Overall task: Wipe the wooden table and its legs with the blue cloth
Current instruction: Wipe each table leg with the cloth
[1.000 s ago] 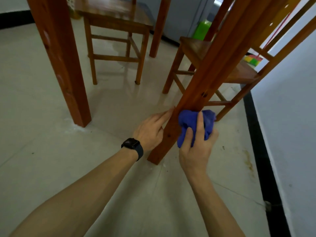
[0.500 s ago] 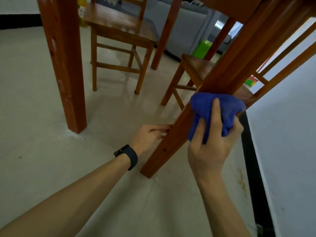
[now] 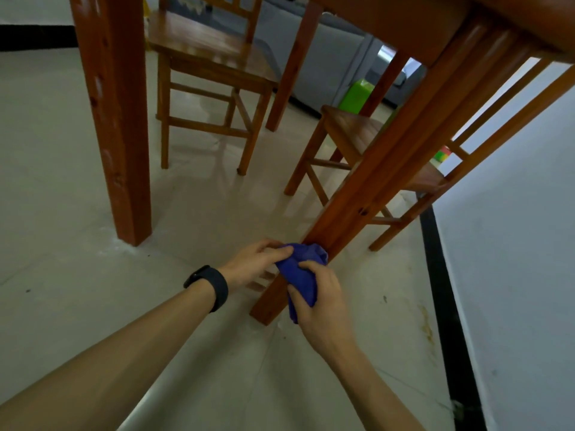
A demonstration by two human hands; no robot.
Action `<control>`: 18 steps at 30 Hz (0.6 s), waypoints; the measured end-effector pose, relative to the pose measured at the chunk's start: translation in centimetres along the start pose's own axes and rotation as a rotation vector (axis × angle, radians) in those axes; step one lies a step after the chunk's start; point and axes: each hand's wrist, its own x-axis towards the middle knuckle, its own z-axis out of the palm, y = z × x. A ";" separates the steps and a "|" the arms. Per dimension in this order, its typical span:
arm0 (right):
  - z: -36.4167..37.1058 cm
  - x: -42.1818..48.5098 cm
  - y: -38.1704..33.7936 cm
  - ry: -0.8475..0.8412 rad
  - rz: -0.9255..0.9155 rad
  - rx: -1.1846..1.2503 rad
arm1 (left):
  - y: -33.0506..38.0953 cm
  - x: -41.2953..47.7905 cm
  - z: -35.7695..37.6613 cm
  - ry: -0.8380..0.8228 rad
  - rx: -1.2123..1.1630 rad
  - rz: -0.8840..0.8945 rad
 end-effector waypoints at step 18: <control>-4.1 6.5 -4.9 0.451 0.188 0.402 | 6.4 1.5 2.1 0.249 -0.153 0.584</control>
